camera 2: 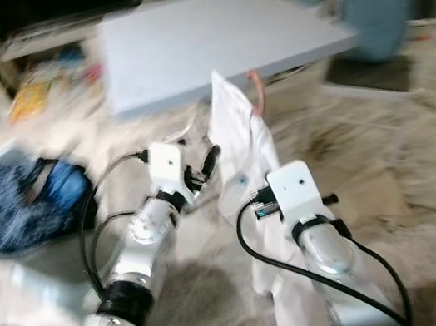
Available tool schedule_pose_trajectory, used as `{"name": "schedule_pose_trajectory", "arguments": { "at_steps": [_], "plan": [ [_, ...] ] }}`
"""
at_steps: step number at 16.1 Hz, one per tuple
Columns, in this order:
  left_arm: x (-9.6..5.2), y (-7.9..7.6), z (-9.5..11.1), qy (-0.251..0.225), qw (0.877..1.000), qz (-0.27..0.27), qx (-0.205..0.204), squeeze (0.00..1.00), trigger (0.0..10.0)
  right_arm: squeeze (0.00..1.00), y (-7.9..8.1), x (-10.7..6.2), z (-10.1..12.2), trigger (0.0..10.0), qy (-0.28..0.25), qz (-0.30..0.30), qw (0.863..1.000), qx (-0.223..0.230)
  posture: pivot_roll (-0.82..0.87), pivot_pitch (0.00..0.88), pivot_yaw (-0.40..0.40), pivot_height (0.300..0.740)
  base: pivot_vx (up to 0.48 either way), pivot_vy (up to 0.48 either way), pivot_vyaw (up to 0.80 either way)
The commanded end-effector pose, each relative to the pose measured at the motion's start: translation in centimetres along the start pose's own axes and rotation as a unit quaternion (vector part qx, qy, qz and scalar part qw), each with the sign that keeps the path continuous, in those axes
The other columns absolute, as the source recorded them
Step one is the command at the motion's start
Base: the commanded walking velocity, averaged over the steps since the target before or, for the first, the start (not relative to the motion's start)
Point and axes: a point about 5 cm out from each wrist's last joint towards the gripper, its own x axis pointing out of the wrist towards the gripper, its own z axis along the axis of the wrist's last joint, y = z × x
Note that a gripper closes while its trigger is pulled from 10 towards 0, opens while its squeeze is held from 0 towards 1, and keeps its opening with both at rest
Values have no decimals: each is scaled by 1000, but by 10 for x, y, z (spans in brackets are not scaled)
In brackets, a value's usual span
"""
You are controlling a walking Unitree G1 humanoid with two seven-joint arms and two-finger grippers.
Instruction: Hang hanger
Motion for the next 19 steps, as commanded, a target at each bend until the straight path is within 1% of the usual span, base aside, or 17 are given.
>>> {"name": "schedule_pose_trajectory", "arguments": {
  "at_steps": [1, 3, 6, 7, 8, 10, 11, 12, 13, 15, 17, 18, 19],
  "plan": [
    [2, -2, 1, 1, 1000, 0, -3, 0, 10000, 0, 0, -2, 9, 10000, -28, 4, 1000, -1, -80, 0, -4, 740, 0, 0, 0],
    [0, -3, -2, 7, 1000, -5, 0, 0, 10000, 0, -1, -3, 9, 10000, -30, -4, 1000, 0, -81, 0, -2, 740, 0, 0, 0],
    [-1, -5, -8, 24, 1000, -9, 2, 0, 10000, 0, -8, -5, 8, 10000, -31, -33, 999, 6, -84, 0, -3, 740, 0, 0, 0],
    [-1, -11, -13, 41, 998, -36, 7, 0, 10000, 0, -9, -5, 8, 10000, -29, -30, 999, 16, -83, 0, -4, 740, 0, 0, 0],
    [-2, -14, -15, 45, 998, -53, 8, 0, 10000, 0, -8, -5, 8, 10000, -28, -20, 999, 19, -83, 0, -4, 740, 0, 0, 0],
    [-3, -16, -16, 39, 996, -75, 27, 0, 10000, 0, -5, -9, 10, 10000, -30, 9, 999, 15, -80, 0, -8, 740, 0, 0, 0],
    [-3, -15, -15, 33, 994, -90, 49, 0, 10000, 0, -5, -18, 14, 10000, -34, 60, 998, -4, -80, 0, -7, 740, 0, 0, 0],
    [-2, -12, -14, 31, 994, -87, 55, 0, 10000, 0, -6, -24, 12, 10000, -28, 89, 996, -17, -81, 0, -6, 740, 0, 0, 0],
    [-1, -10, -13, 32, 994, -90, 52, 0, 10000, 0, -8, -34, 8, 10000, -15, 125, 991, -36, -82, 0, -3, 740, 0, 0, 0],
    [-1, -9, -13, 32, 993, -95, 57, 0, 10000, 0, -9, -44, 4, 10000, 1, 157, 987, -37, -85, 0, 2, 740, 0, 0, 0],
    [0, -9, -13, 30, 993, -100, 61, 0, 10000, 0, -11, -57, -3, 10000, 27, 189, 981, -27, -89, 0, 5, 740, 0, 0, 0],
    [-1, -10, -15, 32, 992, -103, 63, 0, 10000, 0, -12, -62, -2, 10000, 32, 199, 979, -24, -93, 0, 8, 740, 0, 0, 0],
    [-2, -12, -16, 30, 992, -109, 61, 0, 10000, 0, -13, -62, 0, 10000, 31, 200, 979, -23, -97, 0, 11, 740, 0, 0, 0]
  ]
}}
